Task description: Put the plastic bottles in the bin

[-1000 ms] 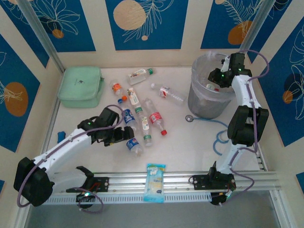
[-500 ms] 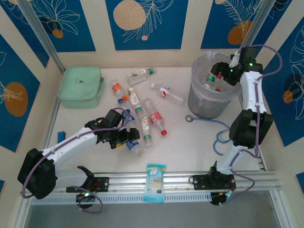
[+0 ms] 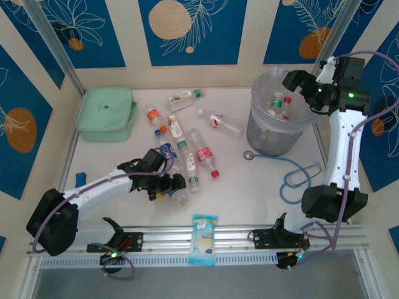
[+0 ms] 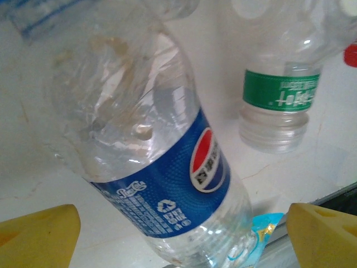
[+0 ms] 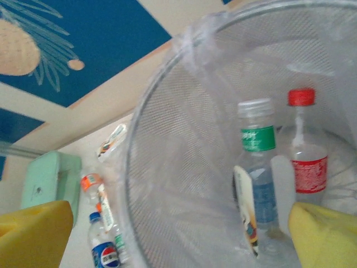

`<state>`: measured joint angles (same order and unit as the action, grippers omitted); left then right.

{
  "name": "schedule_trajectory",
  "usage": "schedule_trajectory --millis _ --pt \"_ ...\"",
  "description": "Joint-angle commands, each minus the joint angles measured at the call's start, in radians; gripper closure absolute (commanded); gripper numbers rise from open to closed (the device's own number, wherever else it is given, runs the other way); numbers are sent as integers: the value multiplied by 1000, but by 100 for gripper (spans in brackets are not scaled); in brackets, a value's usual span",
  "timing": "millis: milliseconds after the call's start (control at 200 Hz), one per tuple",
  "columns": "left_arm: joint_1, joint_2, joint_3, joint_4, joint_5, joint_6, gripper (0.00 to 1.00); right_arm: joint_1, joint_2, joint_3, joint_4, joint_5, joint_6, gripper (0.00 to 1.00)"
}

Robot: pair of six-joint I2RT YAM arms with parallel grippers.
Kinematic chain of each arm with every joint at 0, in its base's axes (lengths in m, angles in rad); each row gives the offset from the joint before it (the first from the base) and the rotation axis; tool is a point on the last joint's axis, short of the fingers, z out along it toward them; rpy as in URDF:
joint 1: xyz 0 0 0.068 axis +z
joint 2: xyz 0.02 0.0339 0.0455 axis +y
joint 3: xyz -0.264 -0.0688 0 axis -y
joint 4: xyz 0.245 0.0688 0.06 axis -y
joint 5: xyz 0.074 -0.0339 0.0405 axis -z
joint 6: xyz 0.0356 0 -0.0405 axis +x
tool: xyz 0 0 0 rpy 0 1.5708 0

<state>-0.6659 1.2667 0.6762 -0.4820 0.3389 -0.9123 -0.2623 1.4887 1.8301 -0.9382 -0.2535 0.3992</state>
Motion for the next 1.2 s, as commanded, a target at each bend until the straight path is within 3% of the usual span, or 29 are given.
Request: schedule_trajectory --millis 0,105,190,345,490,650,870,1011,1191 --pt "-24 28 -45 87 51 -60 3 6 -50 -53 21 -116 70 1" --pt "-24 36 -115 226 82 -123 5 44 -109 -120 60 -180 98 1" --pt "-27 53 -123 241 75 -127 10 96 -149 -162 62 -231 84 1" --pt "-31 73 -88 201 61 -92 25 178 -244 -239 24 -156 51 1" --pt "-32 62 -15 53 41 -38 37 237 -370 -341 51 -81 12 1" --pt "-31 35 101 -144 -21 33 45 253 -455 -476 170 -211 86 0" --pt "-31 67 465 -351 -69 164 49 378 -471 -580 150 -296 138 14" --pt "-31 167 616 -200 20 276 60 466 -475 -677 240 -289 198 20" --pt "-40 279 710 44 203 281 78 529 -497 -760 434 -327 354 43"
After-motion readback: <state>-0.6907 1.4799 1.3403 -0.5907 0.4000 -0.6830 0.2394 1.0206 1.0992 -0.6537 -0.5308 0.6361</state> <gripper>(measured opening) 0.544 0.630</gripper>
